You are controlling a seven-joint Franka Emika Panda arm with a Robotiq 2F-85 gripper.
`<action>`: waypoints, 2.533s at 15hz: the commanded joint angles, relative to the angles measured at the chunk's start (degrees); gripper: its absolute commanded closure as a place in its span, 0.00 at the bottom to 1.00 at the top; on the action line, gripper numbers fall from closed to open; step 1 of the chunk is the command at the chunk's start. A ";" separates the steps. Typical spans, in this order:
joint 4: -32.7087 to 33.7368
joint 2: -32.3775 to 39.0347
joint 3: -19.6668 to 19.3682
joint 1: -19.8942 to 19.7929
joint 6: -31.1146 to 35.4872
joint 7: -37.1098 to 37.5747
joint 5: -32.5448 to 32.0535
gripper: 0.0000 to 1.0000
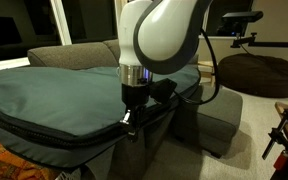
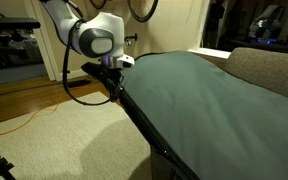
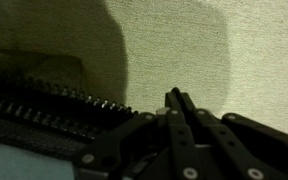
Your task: Unzip the bag
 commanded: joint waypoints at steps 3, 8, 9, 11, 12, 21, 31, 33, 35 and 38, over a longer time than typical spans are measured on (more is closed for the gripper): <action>-2.61 -4.43 0.74 4.97 -4.41 4.54 -1.76 0.96; -1.72 -4.14 0.16 6.59 -4.73 5.87 -3.45 0.96; -1.41 -3.91 0.02 6.69 -4.98 6.19 -3.69 0.96; -1.12 -3.73 -0.11 6.73 -5.26 6.53 -4.04 0.96; -1.02 -3.74 -0.11 6.73 -5.44 6.63 -4.06 0.96; -0.32 -4.09 1.87 8.72 -8.89 8.39 -3.42 0.50; 1.94 -1.98 3.33 10.49 -9.69 8.47 -3.51 0.31; 1.94 -1.98 3.33 10.49 -9.71 8.47 -3.51 0.31; 1.94 -1.98 3.33 10.49 -9.72 8.47 -3.51 0.31; 1.94 -1.98 3.33 10.49 -9.73 8.47 -3.50 0.31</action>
